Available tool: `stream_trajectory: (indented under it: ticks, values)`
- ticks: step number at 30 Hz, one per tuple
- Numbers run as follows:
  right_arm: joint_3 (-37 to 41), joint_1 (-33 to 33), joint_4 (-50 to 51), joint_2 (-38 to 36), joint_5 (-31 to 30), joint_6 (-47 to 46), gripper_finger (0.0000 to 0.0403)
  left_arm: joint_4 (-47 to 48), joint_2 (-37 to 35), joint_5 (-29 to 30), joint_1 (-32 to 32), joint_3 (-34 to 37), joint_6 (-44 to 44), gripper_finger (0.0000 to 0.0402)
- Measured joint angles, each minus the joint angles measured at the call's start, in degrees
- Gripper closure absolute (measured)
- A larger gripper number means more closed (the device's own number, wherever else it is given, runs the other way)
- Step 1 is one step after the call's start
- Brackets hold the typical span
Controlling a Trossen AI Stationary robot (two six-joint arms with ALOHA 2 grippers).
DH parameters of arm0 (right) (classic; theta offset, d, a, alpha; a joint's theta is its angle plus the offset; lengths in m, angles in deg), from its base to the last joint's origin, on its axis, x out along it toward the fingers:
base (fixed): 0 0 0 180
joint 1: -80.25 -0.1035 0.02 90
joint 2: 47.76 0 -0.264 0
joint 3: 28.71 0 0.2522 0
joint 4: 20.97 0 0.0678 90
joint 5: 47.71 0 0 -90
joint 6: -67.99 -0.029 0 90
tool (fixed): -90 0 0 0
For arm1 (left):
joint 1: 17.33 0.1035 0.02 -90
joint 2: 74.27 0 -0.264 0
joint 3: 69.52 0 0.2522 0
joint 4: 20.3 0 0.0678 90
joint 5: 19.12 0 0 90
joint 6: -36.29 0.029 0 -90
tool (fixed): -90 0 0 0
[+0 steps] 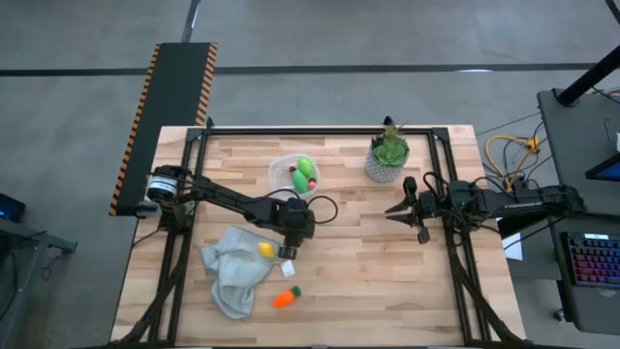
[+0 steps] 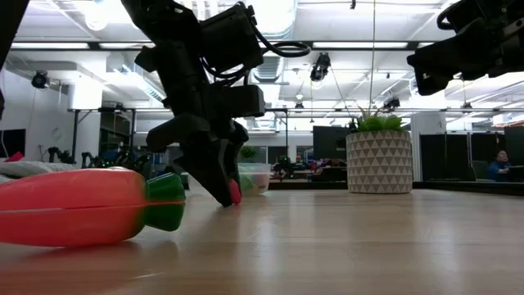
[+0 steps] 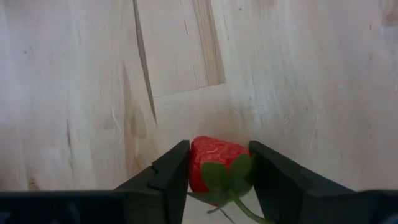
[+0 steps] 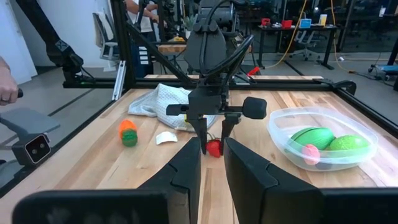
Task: Pick and placing Produce into tupperware
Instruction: Put the red strawberry into the transparent bin
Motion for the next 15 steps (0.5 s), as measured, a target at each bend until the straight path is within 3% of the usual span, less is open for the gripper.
stream_trajectory:
  ticks: [5, 15]
  values:
    - [0.0, 0.0, 0.0, 0.0, 0.0, -0.1, 0.0339, 0.1, 0.0, 0.0, 0.0, 0.0, 0.0, 0.0282]
    - [0.0, 0.0, 0.0, 0.0, 0.0, 0.0, 0.0339, 0.4, 0.0, 0.1, 0.0, -0.2, 0.0, 0.0277]
